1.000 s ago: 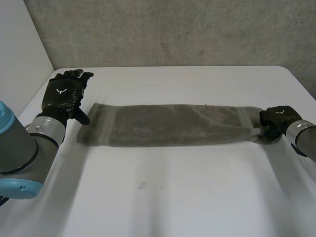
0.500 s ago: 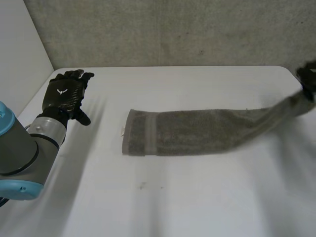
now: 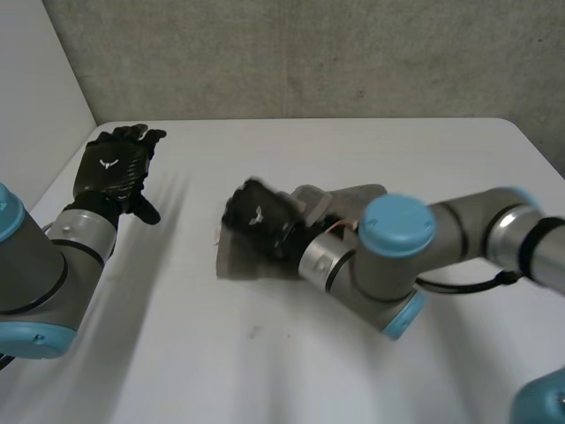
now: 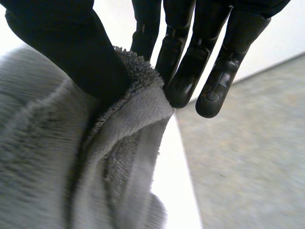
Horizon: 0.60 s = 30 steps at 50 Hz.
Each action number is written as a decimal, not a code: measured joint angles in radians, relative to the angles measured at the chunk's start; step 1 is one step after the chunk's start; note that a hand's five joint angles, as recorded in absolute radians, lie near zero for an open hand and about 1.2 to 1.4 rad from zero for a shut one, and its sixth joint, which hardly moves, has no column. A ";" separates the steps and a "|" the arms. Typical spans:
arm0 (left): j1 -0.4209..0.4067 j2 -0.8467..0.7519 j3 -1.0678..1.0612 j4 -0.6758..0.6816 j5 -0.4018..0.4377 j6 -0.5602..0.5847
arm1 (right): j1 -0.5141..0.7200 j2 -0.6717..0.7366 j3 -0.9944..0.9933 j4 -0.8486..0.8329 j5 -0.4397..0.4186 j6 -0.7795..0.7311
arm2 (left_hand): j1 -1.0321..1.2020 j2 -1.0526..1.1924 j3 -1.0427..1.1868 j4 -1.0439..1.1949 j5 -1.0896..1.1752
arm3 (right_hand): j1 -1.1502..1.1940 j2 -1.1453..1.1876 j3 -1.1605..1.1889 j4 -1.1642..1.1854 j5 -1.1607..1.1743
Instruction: Fold the laundry
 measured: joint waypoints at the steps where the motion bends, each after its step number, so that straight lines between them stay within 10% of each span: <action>1: 0.000 0.000 0.000 0.000 0.000 0.000 | 0.004 0.009 0.000 0.000 -0.003 -0.003 | 0.000 0.000 0.000 0.000 0.000 | 0.000 0.000 0.000 0.000 0.000; 8: -0.008 -0.001 -0.005 0.002 0.001 0.001 | 0.018 -0.005 0.001 0.013 0.036 -0.021 | 0.000 0.000 0.000 0.000 0.000 | -0.717 -0.889 -0.900 -0.900 -0.851; 30: -0.270 -0.104 0.194 -0.005 0.033 -0.039 | -0.201 -0.384 0.285 0.212 0.385 0.566 | 0.000 0.000 0.003 0.002 0.000 | -0.745 -0.946 -0.980 -0.957 -0.911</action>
